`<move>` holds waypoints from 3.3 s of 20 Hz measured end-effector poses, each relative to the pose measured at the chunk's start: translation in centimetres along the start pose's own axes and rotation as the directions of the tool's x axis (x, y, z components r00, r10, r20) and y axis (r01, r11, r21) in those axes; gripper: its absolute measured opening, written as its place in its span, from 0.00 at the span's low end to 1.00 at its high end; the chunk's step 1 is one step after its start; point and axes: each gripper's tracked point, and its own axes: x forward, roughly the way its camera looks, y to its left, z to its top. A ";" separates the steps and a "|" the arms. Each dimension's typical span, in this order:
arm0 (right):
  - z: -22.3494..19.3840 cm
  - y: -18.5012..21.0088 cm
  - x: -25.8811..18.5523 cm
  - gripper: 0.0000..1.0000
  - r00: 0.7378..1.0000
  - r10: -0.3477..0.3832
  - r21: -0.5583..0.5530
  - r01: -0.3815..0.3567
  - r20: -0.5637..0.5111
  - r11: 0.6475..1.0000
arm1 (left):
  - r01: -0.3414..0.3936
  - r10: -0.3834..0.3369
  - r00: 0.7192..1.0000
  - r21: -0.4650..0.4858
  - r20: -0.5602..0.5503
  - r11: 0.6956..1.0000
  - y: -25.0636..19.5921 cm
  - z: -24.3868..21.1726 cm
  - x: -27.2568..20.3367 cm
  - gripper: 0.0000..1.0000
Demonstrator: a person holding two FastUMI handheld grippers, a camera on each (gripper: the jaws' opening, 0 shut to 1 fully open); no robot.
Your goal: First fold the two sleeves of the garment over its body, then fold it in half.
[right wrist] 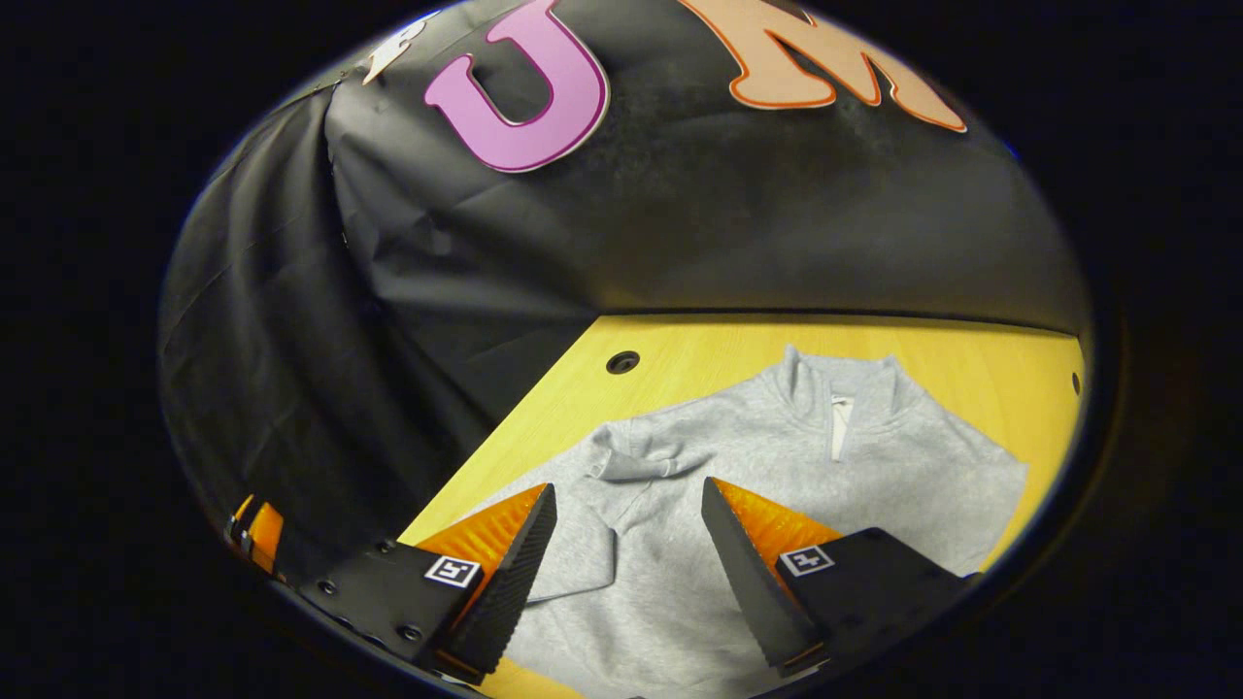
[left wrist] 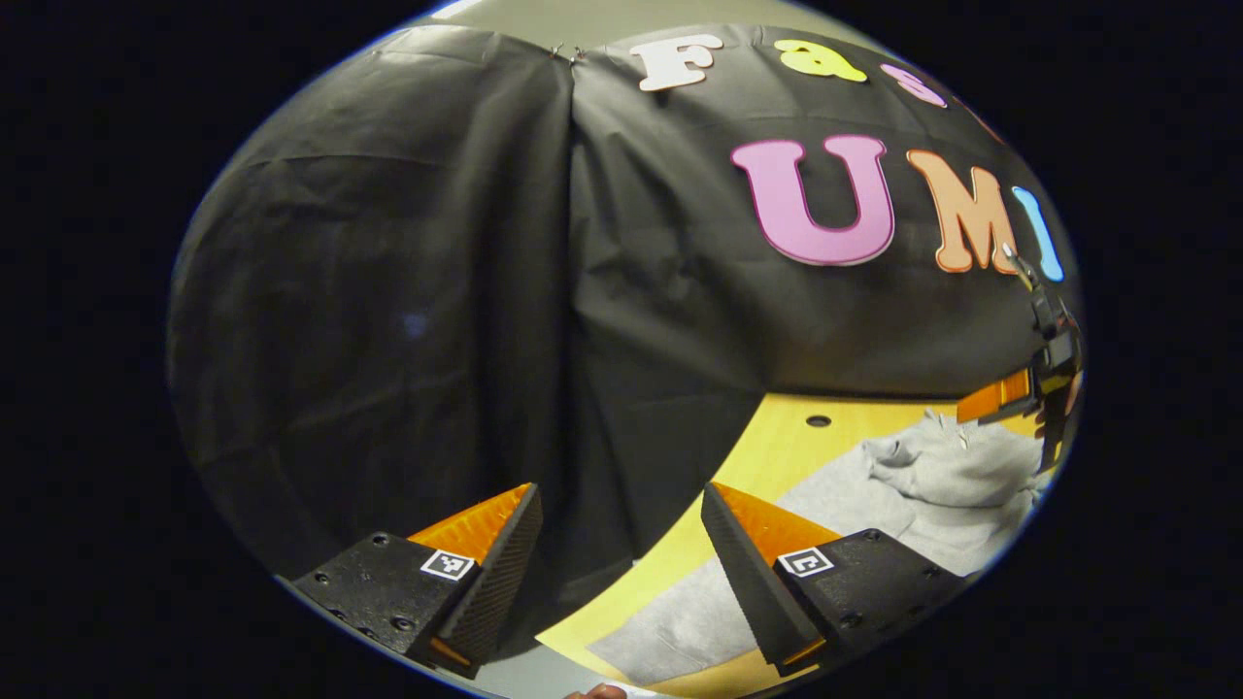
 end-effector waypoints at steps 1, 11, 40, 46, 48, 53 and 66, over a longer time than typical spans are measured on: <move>0.3 -0.4 -0.7 0.96 1.000 -0.009 -0.005 0.009 0.016 1.000 | 0.023 -0.023 0.999 0.002 -0.039 1.000 -0.4 -1.7 0.2 0.97; -0.8 -7.2 -7.1 0.96 0.989 -0.131 0.015 0.131 0.063 0.991 | 0.060 -0.058 0.918 -0.008 -0.392 0.998 -1.2 -16.0 0.2 0.98; -4.1 -15.8 -17.1 0.96 0.960 -0.261 0.064 0.255 0.102 0.965 | 0.092 -0.160 0.878 -0.170 -0.451 0.981 -6.4 -8.3 5.3 0.00; -5.5 -18.1 -20.2 0.96 0.945 -0.308 0.099 0.298 0.110 0.949 | 0.176 -0.215 0.909 -0.140 -0.358 0.974 -10.4 -2.3 7.1 0.00; -6.1 -19.0 -21.3 0.96 0.941 -0.321 0.121 0.307 0.111 0.944 | 0.212 -0.250 0.909 -0.147 -0.333 0.966 -12.3 -0.7 7.5 0.00; -7.9 -20.7 -23.6 0.96 0.928 -0.356 0.160 0.338 0.105 0.927 | 0.305 -0.327 0.905 -0.120 -0.274 0.945 -17.5 3.6 7.7 0.00; -10.7 -25.4 -29.2 0.96 0.894 -0.435 0.244 0.401 0.105 0.883 | 0.580 -0.573 0.797 -0.024 -0.192 0.815 -35.8 9.8 4.0 0.00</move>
